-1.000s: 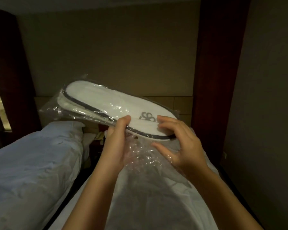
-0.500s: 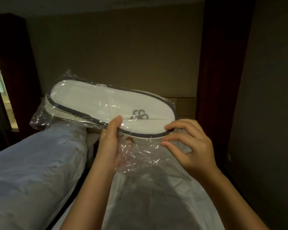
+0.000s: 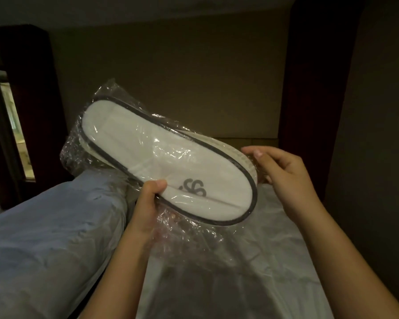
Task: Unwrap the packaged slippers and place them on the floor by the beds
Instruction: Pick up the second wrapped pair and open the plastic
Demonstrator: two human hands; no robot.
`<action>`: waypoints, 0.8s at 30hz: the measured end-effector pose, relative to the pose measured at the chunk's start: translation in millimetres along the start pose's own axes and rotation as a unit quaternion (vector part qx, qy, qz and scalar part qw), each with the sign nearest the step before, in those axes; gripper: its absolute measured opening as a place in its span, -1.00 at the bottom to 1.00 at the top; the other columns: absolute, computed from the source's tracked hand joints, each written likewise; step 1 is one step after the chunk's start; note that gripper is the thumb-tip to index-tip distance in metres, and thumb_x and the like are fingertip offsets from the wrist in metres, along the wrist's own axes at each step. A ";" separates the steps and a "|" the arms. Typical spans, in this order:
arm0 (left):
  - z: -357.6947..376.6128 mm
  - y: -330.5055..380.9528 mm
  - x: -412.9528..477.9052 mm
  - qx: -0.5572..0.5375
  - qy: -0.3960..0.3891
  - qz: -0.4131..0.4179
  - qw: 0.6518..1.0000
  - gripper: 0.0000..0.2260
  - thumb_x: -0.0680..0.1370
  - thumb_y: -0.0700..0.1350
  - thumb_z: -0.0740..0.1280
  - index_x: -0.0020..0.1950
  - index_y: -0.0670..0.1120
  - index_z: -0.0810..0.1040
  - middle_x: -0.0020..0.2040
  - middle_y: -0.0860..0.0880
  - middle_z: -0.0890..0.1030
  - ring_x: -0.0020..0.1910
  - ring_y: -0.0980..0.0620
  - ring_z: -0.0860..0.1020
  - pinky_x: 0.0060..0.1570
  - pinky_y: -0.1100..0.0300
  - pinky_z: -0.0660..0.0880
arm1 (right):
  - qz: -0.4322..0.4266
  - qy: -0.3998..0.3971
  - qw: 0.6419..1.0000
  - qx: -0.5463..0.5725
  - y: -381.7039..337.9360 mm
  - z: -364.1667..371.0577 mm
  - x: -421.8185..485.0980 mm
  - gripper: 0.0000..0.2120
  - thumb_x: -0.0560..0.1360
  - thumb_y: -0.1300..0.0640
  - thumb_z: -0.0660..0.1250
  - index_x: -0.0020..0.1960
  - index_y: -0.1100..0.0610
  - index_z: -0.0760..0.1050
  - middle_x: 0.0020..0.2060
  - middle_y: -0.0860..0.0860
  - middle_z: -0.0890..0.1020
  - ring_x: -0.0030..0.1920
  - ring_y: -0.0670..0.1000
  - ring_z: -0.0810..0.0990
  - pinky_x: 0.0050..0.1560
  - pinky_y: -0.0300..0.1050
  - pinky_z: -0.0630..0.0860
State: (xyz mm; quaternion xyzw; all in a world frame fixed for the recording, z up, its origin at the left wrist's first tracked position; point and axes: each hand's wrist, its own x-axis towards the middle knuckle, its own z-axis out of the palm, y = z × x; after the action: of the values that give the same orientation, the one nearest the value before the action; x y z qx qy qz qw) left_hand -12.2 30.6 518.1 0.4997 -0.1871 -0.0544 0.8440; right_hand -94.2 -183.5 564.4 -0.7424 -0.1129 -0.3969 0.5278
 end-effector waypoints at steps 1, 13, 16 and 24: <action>-1.1 1.3 -0.5 -0.004 0.003 0.001 1.000 -0.63 0.11 0.08 0.33 -0.27 -0.09 0.74 -0.20 -0.16 0.67 0.05 -0.26 0.51 0.18 -0.28 0.37 | 0.004 -0.019 1.000 0.007 -0.9 0.5 -1.2 -0.79 0.59 0.11 0.25 0.02 -0.03 0.66 -0.14 -0.11 0.73 -0.15 -0.15 0.67 -0.23 -0.33 0.54; -9.8 1.6 9.6 0.192 0.028 0.020 0.981 -0.51 0.43 0.21 0.37 0.10 -0.17 0.63 -0.11 -0.12 0.72 -0.11 -0.13 0.66 -0.02 -0.09 0.61 | -0.193 0.120 0.962 -0.154 -9.8 12.2 -6.4 -0.93 0.46 0.25 0.43 -0.13 0.11 0.65 -0.23 -0.07 0.66 -0.21 -0.16 0.60 -0.18 -0.33 0.51; -11.7 6.9 8.2 0.074 -0.148 -0.083 0.983 -0.30 0.30 0.39 0.39 0.32 0.03 0.53 0.22 -0.24 0.62 -0.38 0.00 0.64 -0.34 0.17 0.60 | -0.329 0.084 0.904 -0.261 -5.2 20.4 -14.4 -0.96 0.48 0.30 0.41 -0.12 0.23 0.65 -0.20 0.04 0.65 -0.15 -0.14 0.57 -0.08 -0.37 0.48; -4.7 1.2 17.8 -0.076 -0.130 -0.125 0.981 -0.10 0.15 0.35 0.53 0.32 -0.15 0.48 -0.02 -0.16 0.70 -0.17 0.00 0.62 -0.11 0.15 0.57 | -0.352 -0.078 0.900 -0.246 -3.2 38.1 -30.4 -0.97 0.45 0.25 0.47 -0.16 0.21 0.67 -0.22 0.02 0.68 -0.15 -0.01 0.62 -0.10 -0.14 0.54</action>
State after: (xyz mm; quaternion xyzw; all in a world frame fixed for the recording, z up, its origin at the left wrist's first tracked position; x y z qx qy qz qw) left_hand 5.9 30.2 521.8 0.4419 -0.2261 -0.2382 0.8348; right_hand -98.2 -141.3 540.2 -0.7895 -0.3062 -0.5123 0.1435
